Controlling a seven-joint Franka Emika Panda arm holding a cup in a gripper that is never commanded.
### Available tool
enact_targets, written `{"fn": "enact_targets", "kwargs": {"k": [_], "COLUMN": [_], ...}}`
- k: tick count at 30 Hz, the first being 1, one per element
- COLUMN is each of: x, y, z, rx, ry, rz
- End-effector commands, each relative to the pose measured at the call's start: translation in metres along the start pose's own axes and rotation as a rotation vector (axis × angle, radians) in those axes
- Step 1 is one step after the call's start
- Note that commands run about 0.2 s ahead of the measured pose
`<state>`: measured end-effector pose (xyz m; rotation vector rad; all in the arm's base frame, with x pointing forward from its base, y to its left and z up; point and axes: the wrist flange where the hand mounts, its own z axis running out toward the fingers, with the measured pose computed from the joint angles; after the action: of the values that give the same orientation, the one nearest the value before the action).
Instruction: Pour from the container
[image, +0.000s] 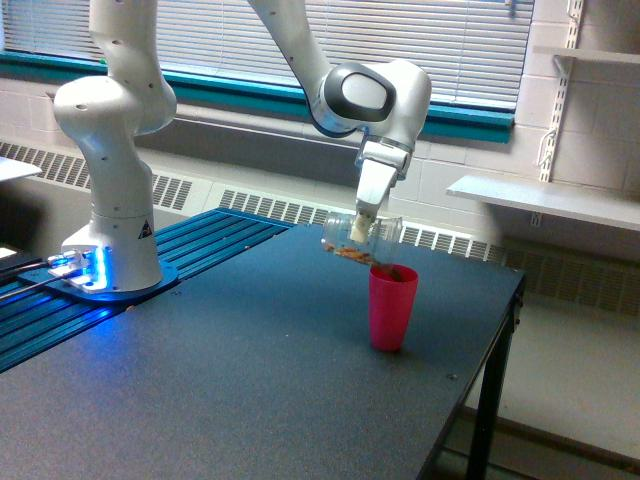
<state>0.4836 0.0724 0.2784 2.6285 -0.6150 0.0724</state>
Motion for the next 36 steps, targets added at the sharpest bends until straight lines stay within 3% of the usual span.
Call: {"fn": "enact_targets", "kwargs": {"k": [1, 15, 23, 36], "x": [0.001, 0.011, 0.010, 0.011], "y": [0.006, 0.008, 0.001, -0.007], "z": [-0.005, -0.018, -0.017, -0.020], "rx": [-0.011, -0.029, -0.023, 0.019], "ry": [-0.003, 0.003, -0.006, 0.010], "rz": [-0.018, -0.041, -0.056, -0.036]}}
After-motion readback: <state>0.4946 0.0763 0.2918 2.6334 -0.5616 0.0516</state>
